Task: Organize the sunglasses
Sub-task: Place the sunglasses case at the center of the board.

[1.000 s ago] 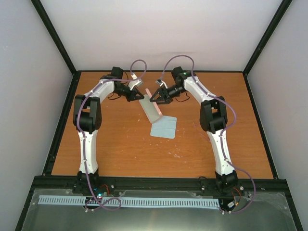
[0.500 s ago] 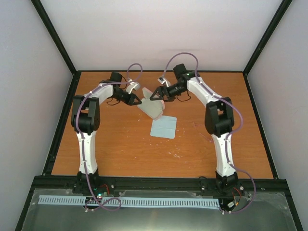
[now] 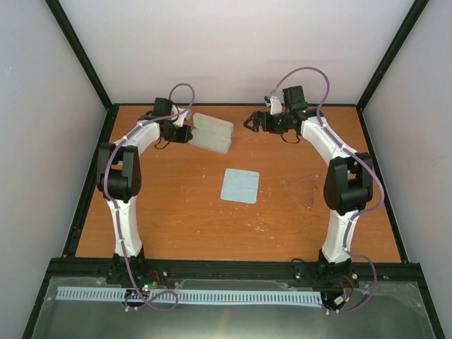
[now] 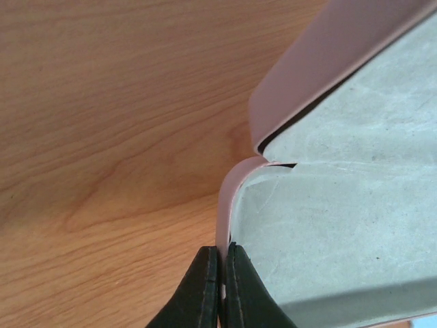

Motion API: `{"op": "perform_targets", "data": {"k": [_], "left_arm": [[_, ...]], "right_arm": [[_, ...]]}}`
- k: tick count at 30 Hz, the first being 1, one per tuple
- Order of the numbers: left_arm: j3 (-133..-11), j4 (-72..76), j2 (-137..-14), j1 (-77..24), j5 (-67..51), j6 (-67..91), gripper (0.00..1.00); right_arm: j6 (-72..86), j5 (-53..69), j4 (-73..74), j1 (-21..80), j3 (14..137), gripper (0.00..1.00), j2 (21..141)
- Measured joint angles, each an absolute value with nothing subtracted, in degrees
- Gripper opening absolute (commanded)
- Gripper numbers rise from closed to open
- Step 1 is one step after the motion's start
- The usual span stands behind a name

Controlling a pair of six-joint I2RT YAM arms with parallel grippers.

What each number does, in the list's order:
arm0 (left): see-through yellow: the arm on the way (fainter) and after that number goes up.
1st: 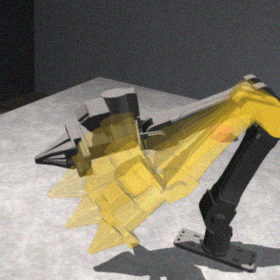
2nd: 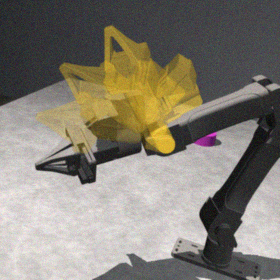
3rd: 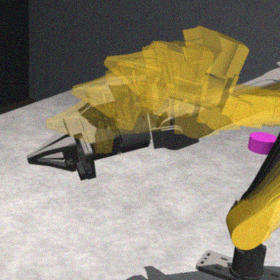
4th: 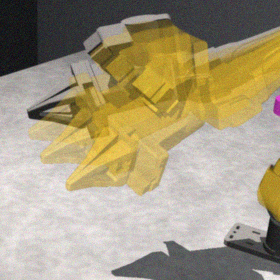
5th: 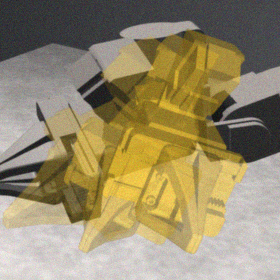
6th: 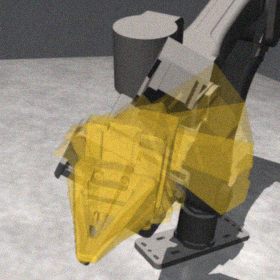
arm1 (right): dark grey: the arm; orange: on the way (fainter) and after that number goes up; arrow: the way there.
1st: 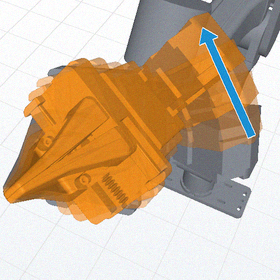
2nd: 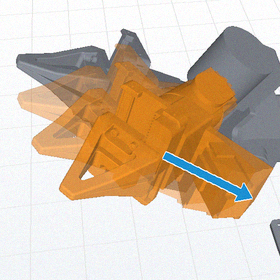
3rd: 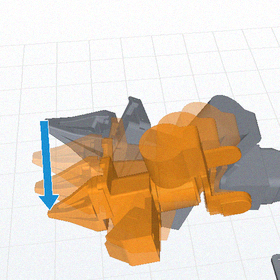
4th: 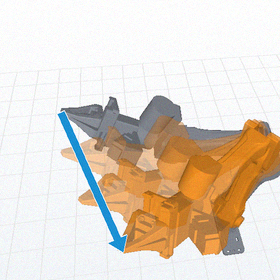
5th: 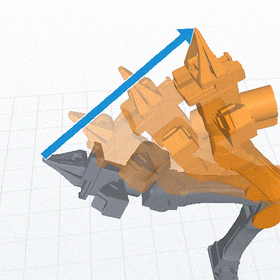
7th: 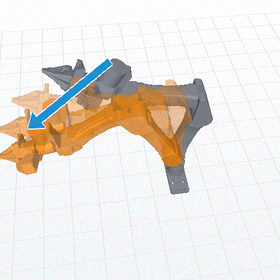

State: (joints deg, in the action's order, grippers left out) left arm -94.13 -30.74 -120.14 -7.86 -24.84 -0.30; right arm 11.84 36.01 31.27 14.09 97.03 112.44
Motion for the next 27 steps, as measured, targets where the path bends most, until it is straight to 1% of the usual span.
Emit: {"op": "perform_targets", "data": {"k": [5, 7, 9, 14, 21, 22, 24, 27], "left_arm": [[-94.13, -31.35, -121.89, -9.41, -18.11, 1.69, 0.00], [-94.13, -31.53, -122.21, -10.04, -16.05, 2.20, 0.00], [-94.04, -31.55, -122.23, -10.48, -14.46, 2.50, 0.00], [-92.79, -31.40, -122.23, -10.74, -12.32, 3.14, 0.00], [-89.86, -31.29, -122.43, -10.76, -10.63, 3.97, 0.01], [-89.67, -31.22, -122.43, -10.79, -10.57, 4.03, 0.03], [-89.23, -30.98, -122.43, -10.85, -10.46, 4.16, 0.11], [-88.18, -30.28, -122.41, -11.22, -10.20, 4.21, 0.18]], "right_arm": [[12.47, 33.10, 32.71, 15.62, 97.97, 1.00, 114.50], [11.77, 31.73, 34.30, 16.93, 99.81, 0.96, 116.18], [11.05, 30.68, 35.46, 18.72, 101.54, 0.96, 117.71], [10.76, 30.04, 36.77, 22.94, 101.91, 0.96, 118.67], [10.76, 28.80, 36.84, 22.81, 100.68, 0.96, 118.67], [10.76, 28.67, 36.99, 22.68, 100.60, 0.96, 118.67], [10.70, 28.32, 37.10, 22.50, 100.29, 0.96, 118.67], [10.50, 27.86, 37.08, 22.52, 99.42, 0.96, 118.65]]}}
